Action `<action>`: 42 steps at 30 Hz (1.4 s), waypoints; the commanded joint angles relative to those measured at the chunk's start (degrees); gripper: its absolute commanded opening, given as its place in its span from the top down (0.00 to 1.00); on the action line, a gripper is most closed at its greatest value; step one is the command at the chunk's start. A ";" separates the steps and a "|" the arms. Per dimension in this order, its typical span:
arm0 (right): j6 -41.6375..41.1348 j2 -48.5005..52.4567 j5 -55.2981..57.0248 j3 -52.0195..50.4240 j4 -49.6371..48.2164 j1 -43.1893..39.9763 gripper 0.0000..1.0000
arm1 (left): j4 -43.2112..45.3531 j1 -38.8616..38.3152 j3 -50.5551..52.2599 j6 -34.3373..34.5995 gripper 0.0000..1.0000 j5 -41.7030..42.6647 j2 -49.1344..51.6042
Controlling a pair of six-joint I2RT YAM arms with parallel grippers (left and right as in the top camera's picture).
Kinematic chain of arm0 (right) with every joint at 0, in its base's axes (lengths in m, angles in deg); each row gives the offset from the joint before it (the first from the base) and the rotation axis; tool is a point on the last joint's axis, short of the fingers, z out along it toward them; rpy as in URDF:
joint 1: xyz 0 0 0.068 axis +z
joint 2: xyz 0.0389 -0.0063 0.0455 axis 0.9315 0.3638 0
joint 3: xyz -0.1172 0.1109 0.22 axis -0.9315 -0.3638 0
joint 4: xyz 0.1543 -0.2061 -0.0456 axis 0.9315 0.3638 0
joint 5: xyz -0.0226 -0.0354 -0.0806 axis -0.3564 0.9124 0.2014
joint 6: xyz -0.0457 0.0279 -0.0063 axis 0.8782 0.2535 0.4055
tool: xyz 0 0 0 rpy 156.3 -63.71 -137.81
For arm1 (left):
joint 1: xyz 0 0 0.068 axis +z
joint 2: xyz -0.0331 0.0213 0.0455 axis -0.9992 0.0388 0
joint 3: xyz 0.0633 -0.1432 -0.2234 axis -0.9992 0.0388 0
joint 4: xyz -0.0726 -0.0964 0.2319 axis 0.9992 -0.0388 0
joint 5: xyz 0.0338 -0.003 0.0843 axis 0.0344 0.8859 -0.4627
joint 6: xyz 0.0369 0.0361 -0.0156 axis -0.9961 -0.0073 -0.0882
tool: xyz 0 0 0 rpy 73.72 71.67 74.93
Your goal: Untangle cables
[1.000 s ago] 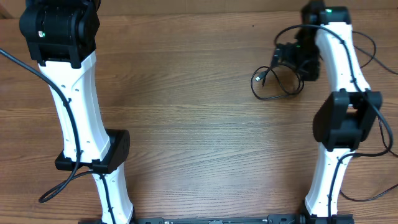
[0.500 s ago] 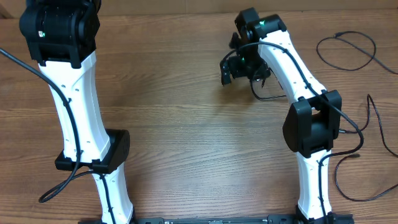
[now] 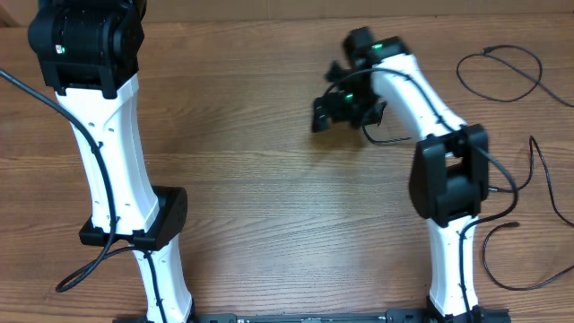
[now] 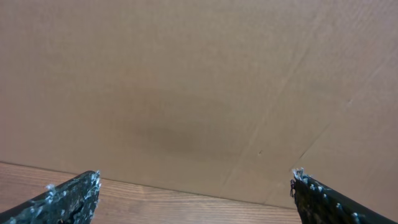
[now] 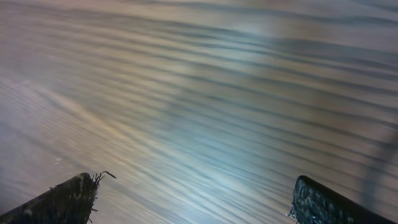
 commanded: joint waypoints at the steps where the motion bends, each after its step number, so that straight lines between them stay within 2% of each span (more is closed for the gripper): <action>1: 0.72 -0.22 -0.83 -0.11 -1.49 2.49 0.00 | -0.31 0.24 0.00 -0.90 0.00 -0.94 0.52; 4: 0.31 1.62 3.58 -0.26 -2.19 2.16 0.00 | -0.28 0.24 0.00 -0.90 0.00 -0.96 0.52; 13: 0.76 7.30 5.35 -0.26 -2.49 -1.27 0.00 | -0.26 0.24 0.00 -0.90 0.00 -0.96 0.52; 18: 0.31 8.22 15.91 -0.26 -4.57 -5.03 0.00 | -0.22 0.24 0.00 -0.83 0.00 -0.92 0.52; 28: -2.82 8.22 14.40 -0.24 -4.17 -18.80 0.00 | -0.24 0.17 0.00 -0.22 0.00 -0.92 0.52; 33: -2.78 8.09 10.34 0.55 -1.95 -20.87 0.00 | -0.22 0.17 0.00 -0.22 0.00 -0.92 0.52; 37: -2.93 7.08 10.36 7.28 3.41 -19.58 0.00 | 0.17 0.17 0.00 -0.24 0.00 -0.94 0.52; 42: -2.93 4.13 10.40 24.61 6.97 -17.90 0.00 | 0.39 0.17 0.00 -0.26 0.00 -0.96 0.52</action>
